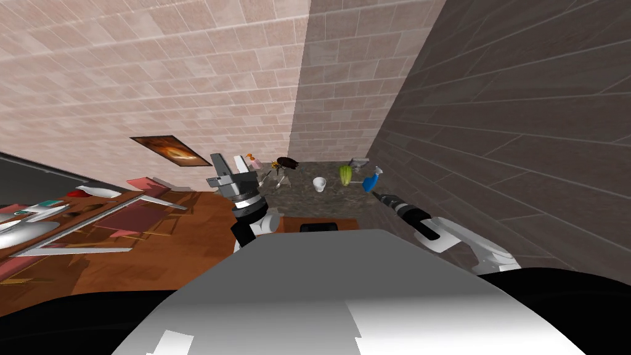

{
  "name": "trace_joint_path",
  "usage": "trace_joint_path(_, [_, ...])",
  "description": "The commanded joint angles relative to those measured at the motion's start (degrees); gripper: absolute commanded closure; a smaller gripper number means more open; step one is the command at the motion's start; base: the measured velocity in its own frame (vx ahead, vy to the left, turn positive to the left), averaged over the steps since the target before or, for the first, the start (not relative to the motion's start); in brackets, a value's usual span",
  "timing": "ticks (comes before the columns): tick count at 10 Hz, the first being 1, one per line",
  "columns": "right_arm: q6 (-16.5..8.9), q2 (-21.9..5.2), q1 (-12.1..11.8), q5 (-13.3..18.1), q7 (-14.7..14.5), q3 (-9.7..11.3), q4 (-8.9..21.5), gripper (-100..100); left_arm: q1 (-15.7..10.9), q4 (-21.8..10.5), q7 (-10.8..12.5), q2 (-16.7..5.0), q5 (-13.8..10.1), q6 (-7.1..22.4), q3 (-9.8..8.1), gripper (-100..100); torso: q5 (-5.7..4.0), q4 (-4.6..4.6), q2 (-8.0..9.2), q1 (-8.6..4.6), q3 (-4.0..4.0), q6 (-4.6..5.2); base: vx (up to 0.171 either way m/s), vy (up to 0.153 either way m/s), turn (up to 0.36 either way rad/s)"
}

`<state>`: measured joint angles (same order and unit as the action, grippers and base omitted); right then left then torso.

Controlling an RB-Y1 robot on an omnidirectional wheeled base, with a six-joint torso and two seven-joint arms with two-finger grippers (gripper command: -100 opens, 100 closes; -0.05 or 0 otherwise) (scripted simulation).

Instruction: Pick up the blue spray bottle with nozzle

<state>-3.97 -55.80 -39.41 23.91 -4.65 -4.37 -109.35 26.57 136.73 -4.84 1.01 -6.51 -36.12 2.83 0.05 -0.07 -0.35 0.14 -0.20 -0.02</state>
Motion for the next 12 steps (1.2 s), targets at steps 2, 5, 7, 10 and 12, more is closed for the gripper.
trace_joint_path(2, [-1.7, -3.0, -2.7, -0.2, 1.1, -3.4, -0.8, -100, 0.0, 0.0, 0.0, 0.0, 0.0, 0.0, 0.0, 0, -0.01, 0.0, 0.02, -0.06, 0.0, 0.0, 0.093, 0.017, 0.189])
trace_joint_path(5, [-2.8, -5.1, -4.6, -0.2, 1.7, -5.8, -1.2, -100, 0.0, 0.0, 0.0, 0.0, 0.0, 0.0, 0.0, 0, -0.02, -0.01, -0.02, -0.08, -0.02, -0.01, 0.085, 0.012, 0.161])
trace_joint_path(7, [-2.3, -4.8, -3.9, -0.2, 1.6, -5.3, -0.6, 0, 0.0, 0.0, 0.0, 0.0, 0.0, 0.0, -0.01, 0, -0.04, 0.03, 0.19, -0.09, 0.1, 0.05, 0.018, 0.002, 0.006])
trace_joint_path(10, [1.5, -5.1, 2.2, -0.7, 1.3, -3.1, 6.0, -100, 0.0, 0.0, 0.0, 0.0, 0.0, 0.0, 0.0, 0, -0.01, 0.16, 0.7, 0.03, 0.4, 0.06, -0.084, 0.038, 0.104])
trace_joint_path(12, [1.5, -5.1, 2.2, -0.7, 1.3, -3.1, 9.0, -100, 0.0, 0.0, 0.0, 0.0, 0.0, 0.0, 0.0, 0, -0.04, 0.11, 0.48, -0.12, 0.28, 0.07, 0.002, 0.001, -0.003])
